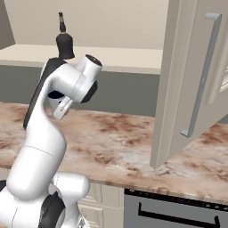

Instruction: Open the cabinet directly in front. Then move the liquor and the mug to the dining counter with the jar on it.

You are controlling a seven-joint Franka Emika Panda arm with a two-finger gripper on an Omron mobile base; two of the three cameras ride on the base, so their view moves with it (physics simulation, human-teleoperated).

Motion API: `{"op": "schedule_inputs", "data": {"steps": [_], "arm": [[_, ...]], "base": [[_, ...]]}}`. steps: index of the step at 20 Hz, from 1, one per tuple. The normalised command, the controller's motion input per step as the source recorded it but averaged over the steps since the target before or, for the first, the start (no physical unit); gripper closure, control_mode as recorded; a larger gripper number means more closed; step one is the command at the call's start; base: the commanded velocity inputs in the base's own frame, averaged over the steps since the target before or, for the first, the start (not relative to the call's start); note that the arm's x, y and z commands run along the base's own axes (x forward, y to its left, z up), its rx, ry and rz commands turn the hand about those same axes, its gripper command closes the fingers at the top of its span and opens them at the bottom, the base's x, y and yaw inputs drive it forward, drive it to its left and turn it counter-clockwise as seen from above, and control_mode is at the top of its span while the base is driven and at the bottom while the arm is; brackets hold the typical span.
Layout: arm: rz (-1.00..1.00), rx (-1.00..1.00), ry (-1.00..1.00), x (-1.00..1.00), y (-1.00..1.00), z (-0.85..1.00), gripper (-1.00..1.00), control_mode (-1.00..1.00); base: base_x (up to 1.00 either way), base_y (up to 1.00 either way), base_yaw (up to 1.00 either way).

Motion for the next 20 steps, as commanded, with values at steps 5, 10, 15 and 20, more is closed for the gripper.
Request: {"op": "schedule_inputs", "data": {"steps": [5,10,15,20], "arm": [[0.34,-0.04,0.06,-0.63,0.0,-0.36,1.0,-1.0],[0.06,0.06,-0.08,-0.05,0.0,-0.02,1.0,-1.0],[-0.27,0.05,-0.02,0.05,0.01,0.0,1.0,-1.0],[-0.13,0.0,0.0,0.01,0.0,0.0,1.0,-1.0]], "base": [[0.0,0.0,0.0],[0.0,0.0,0.0],[0.0,0.0,0.0],[0.0,0.0,0.0]]}}
